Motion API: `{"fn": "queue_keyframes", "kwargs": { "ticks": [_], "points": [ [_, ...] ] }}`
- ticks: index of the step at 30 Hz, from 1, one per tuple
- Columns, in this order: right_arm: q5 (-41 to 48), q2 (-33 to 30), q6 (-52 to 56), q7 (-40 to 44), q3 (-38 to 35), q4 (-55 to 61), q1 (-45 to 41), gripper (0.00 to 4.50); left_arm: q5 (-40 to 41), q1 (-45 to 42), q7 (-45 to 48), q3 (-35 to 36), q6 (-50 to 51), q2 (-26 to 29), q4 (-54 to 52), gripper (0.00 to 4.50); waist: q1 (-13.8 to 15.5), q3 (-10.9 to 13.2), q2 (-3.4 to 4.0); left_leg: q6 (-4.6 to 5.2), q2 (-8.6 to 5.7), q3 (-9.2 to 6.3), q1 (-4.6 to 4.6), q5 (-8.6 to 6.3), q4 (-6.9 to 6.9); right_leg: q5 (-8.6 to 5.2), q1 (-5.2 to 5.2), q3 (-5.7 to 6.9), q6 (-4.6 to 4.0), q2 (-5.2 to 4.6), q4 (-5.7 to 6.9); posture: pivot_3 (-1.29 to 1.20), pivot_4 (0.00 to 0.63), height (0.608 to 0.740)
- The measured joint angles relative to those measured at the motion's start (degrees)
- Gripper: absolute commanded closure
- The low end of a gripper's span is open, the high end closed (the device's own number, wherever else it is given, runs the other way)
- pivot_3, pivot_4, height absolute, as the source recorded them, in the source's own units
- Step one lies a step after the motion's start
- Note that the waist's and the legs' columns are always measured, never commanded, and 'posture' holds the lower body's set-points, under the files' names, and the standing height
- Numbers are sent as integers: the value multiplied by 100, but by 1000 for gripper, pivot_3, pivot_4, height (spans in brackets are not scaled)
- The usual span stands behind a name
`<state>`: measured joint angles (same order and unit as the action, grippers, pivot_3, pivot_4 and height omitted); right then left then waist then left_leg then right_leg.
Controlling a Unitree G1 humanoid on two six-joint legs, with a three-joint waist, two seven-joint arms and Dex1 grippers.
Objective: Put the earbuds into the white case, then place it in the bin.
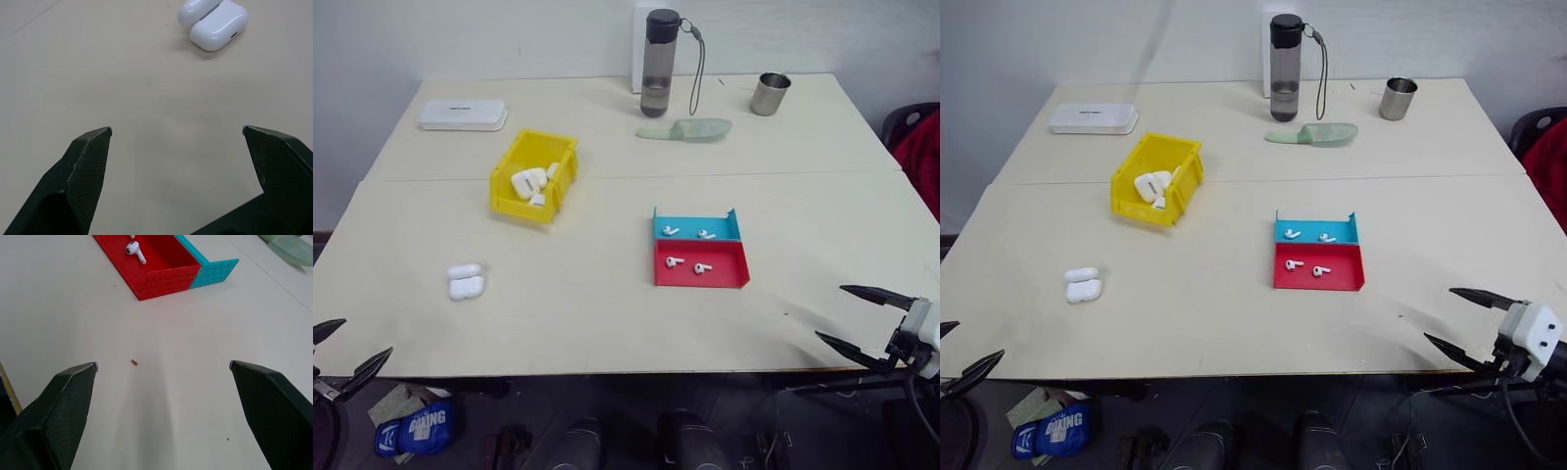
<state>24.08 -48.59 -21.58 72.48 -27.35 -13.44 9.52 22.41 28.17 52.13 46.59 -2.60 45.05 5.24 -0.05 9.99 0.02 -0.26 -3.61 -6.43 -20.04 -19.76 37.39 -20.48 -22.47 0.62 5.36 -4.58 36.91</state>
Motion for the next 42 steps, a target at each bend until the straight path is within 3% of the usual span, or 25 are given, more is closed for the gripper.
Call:
{"fn": "queue_keyframes", "kwargs": {
  "ticks": [8,12,16,19,24,29,34,37,42],
  "points": [
    [472,332,228,212,288,211,-491,27,617,-70,-13,381,683,0,-174,0,-26,-1,-1,-6,9,2,1,-5,11,1,-1,-3,-1,6,10,0,150,740],
    [1066,735,452,274,480,889,-794,27,1155,455,2,898,2154,310,-434,0,-18,-1,0,-7,18,-2,3,-18,21,1,-1,2,-1,11,22,0,150,740],
    [1553,1244,683,313,963,1835,-928,27,1112,824,-782,1443,3925,608,-390,0,-8,-1,0,-7,17,-8,6,-21,24,1,-1,1,-1,12,37,0,150,740],
    [1639,1501,485,634,1123,1888,-1079,27,1245,1278,-1041,1714,5458,668,-930,0,12,-2,-4,3,14,-10,1,-30,43,1,4,-7,0,11,34,0,150,740],
    [1620,1621,252,943,1194,1623,-1393,27,1478,1297,-1400,1924,6954,675,-2179,0,57,-3,-5,-1,14,-18,-4,-34,57,1,6,-10,-1,14,31,0,150,740],
    [1475,1618,254,1061,1353,1371,-1456,27,1853,-246,-2074,1928,8763,760,-3150,0,103,-3,4,-8,15,-22,-5,-34,61,1,-2,-7,-1,16,53,0,150,740],
    [1283,1569,365,971,1455,1359,-1529,27,2530,-1669,-3439,1132,9464,806,-3433,0,60,-9,14,-14,15,-20,-4,-37,63,1,-9,-9,0,18,62,0,150,740],
    [1149,1569,703,486,1558,1492,-1673,27,2824,-2464,-4667,283,9525,354,-3593,0,3,-9,15,-18,16,-20,-5,-38,73,1,-15,-9,0,20,76,0,150,740],
    [1118,1605,1403,-469,1593,1966,-2021,27,2967,-3812,-6413,-337,9537,-602,-3635,0,12,-12,10,-22,16,-22,-9,-40,85,1,-19,-6,1,25,87,0,150,740]
  ]
}}
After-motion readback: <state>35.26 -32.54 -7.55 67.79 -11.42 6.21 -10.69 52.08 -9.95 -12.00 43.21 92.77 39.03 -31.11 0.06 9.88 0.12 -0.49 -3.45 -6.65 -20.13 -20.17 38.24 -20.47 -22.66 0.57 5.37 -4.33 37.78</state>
